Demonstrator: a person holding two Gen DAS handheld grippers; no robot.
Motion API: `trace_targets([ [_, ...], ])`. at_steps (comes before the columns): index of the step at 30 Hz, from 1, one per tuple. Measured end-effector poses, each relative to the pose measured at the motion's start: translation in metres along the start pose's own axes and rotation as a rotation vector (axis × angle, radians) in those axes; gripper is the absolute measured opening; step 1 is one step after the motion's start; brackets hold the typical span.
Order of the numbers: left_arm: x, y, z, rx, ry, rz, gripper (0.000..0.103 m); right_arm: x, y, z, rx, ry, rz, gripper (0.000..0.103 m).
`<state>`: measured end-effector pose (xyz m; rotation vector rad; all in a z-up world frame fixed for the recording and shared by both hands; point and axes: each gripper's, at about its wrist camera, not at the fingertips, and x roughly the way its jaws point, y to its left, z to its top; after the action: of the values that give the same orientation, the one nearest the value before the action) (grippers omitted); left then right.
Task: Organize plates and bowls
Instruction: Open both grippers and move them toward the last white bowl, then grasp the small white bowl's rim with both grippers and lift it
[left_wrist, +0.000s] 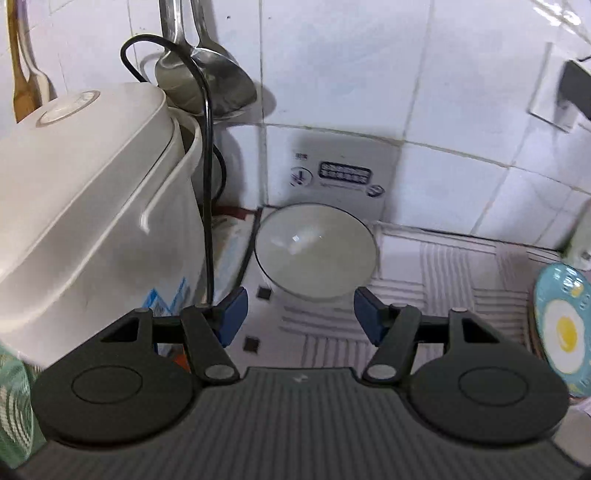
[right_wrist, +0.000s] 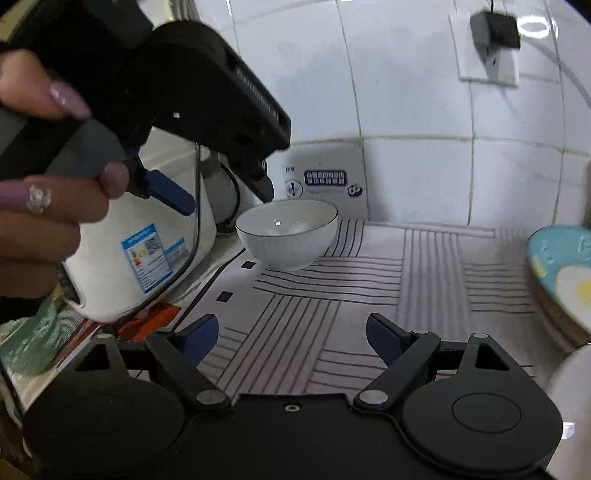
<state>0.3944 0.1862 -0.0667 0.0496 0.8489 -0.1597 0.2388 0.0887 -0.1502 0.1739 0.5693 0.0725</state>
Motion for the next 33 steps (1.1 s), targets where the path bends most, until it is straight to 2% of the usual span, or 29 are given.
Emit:
trace_targets([
  [3,0.019,0.004,0.007,0.004,0.025,0.002,0.062,0.028,-0.001,0.001,-0.022,0.030,-0.036,0.090],
  [6,0.044,0.011,0.010,-0.049,0.062,0.010,0.060,0.047,-0.010,0.008,0.043,0.032,-0.018,0.090],
  [10,0.070,0.017,0.007,-0.116,0.114,0.011,0.045,0.069,-0.007,0.018,0.030,0.033,-0.016,0.090],
  [15,0.090,0.023,0.000,-0.188,0.118,0.013,0.031,0.095,-0.005,0.025,0.019,0.053,-0.021,0.090],
  [16,0.093,0.025,-0.001,-0.204,0.123,0.007,0.025,0.098,-0.006,0.026,0.026,0.056,-0.013,0.090],
  [17,0.096,0.026,-0.001,-0.216,0.130,0.002,0.022,0.102,-0.008,0.026,0.035,0.061,-0.012,0.090],
  [21,0.100,0.034,0.001,-0.247,0.146,-0.031,0.020,0.107,-0.013,0.031,0.031,0.052,-0.010,0.090],
  [24,0.097,0.038,0.000,-0.233,0.167,-0.066,0.019,0.105,-0.010,0.031,-0.031,0.040,-0.007,0.090],
  [30,0.087,0.044,-0.003,-0.262,0.247,-0.148,0.016,0.109,-0.009,0.033,-0.057,0.063,0.026,0.090],
  [33,0.082,0.044,0.000,-0.251,0.261,-0.159,0.015,0.106,-0.005,0.032,-0.083,0.053,0.036,0.091],
])
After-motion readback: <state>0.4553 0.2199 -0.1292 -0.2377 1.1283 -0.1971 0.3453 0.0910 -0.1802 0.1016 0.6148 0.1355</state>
